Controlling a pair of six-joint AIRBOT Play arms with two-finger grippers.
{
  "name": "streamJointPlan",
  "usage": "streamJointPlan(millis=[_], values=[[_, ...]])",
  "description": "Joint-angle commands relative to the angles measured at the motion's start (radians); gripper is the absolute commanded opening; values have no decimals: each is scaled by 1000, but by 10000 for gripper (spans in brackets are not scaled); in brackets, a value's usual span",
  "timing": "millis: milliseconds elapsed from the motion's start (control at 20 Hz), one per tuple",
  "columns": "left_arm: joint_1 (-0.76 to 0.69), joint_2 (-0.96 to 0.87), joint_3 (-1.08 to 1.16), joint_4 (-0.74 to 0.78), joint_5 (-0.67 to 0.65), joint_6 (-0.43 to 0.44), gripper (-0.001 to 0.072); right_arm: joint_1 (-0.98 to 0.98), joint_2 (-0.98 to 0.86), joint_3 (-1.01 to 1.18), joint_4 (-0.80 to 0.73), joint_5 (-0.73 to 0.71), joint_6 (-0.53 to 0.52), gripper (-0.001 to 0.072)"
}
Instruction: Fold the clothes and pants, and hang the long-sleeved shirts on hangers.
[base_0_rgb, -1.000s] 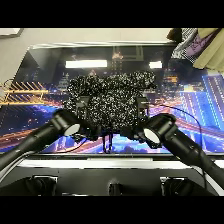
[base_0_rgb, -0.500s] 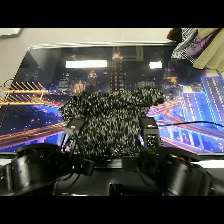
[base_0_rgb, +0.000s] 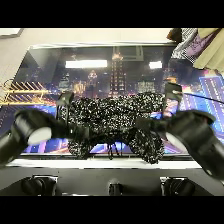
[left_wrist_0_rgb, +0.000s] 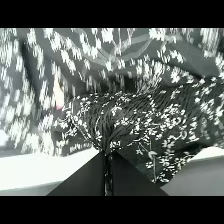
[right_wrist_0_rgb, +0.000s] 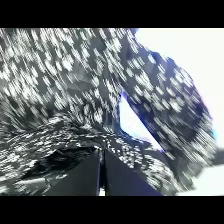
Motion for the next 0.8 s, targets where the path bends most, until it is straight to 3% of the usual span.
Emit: streamJointPlan(millis=[0, 200, 350, 400, 450, 500, 550, 750], values=[[246, -134, 2, -224, 198, 257, 16, -140, -141, 4, 172, -252, -153, 15], [299, -270, 2, -325, 210, 418, 17, -140, -288, 4, 264, -341, -175, 15], [283, -295, 2, -340, 234, 435, 33, -140, -298, 4, 265, -366, -179, 15], [283, -294, 3, -340, 247, 430, 79, -140, -299, 4, 256, -365, -179, 15], [293, -294, 11, -340, 247, 431, 207, -140, -299, 4, 251, -364, -179, 15], [316, -291, 26, -339, 241, 431, 511, -140, -299, 4, 252, -362, -181, 15], [358, -283, 45, -333, 220, 434, 668, -140, -299, 4, 255, -360, -188, 15], [660, -163, 71, -170, 151, 491, 675, -140, -298, 4, 274, -343, -223, 16]])
